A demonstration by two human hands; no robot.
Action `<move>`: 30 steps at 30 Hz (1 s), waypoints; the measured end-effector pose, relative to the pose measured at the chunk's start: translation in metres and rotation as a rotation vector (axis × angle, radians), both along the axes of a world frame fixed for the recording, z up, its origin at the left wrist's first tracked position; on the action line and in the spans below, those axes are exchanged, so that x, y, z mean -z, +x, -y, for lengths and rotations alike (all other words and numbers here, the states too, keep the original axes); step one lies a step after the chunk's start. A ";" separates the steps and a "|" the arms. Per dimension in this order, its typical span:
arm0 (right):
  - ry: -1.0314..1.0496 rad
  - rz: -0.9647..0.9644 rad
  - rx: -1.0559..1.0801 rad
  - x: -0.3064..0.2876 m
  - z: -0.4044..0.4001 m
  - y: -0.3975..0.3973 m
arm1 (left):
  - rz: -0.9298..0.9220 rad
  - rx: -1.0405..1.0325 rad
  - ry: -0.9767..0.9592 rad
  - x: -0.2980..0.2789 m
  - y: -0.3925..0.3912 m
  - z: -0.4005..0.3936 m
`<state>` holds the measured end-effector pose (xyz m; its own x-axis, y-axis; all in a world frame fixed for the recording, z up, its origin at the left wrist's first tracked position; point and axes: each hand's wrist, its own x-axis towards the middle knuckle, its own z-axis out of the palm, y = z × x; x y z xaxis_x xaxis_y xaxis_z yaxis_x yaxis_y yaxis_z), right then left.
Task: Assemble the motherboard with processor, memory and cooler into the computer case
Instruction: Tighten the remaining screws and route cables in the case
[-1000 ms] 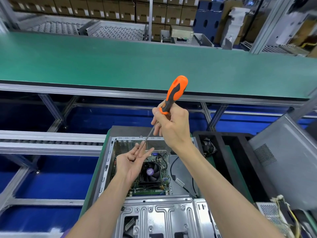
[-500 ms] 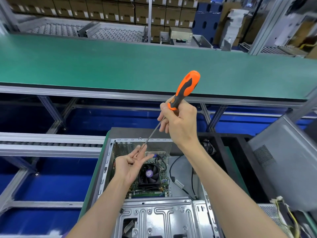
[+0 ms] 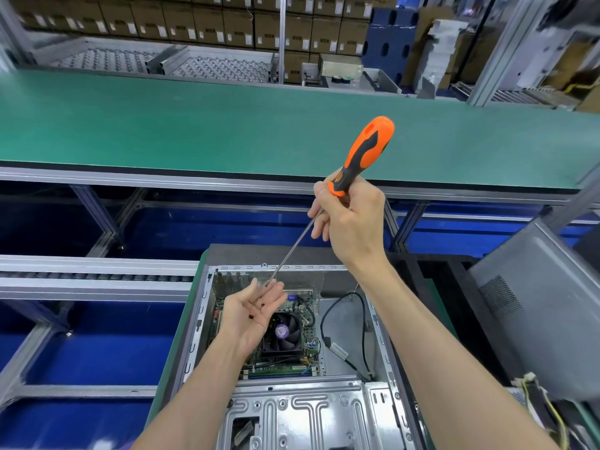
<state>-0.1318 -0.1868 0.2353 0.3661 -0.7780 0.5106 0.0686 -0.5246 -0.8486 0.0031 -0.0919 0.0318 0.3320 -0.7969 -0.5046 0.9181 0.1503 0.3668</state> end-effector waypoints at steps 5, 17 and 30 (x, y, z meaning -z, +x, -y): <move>0.008 -0.007 0.009 0.004 0.000 0.001 | -0.018 -0.001 -0.025 -0.002 -0.002 -0.001; 0.016 0.009 -0.003 0.008 0.000 0.009 | -0.090 -0.077 -0.022 -0.005 -0.003 0.001; 0.029 0.037 -0.021 0.018 -0.001 0.013 | -0.257 -0.171 -0.084 -0.014 -0.003 -0.002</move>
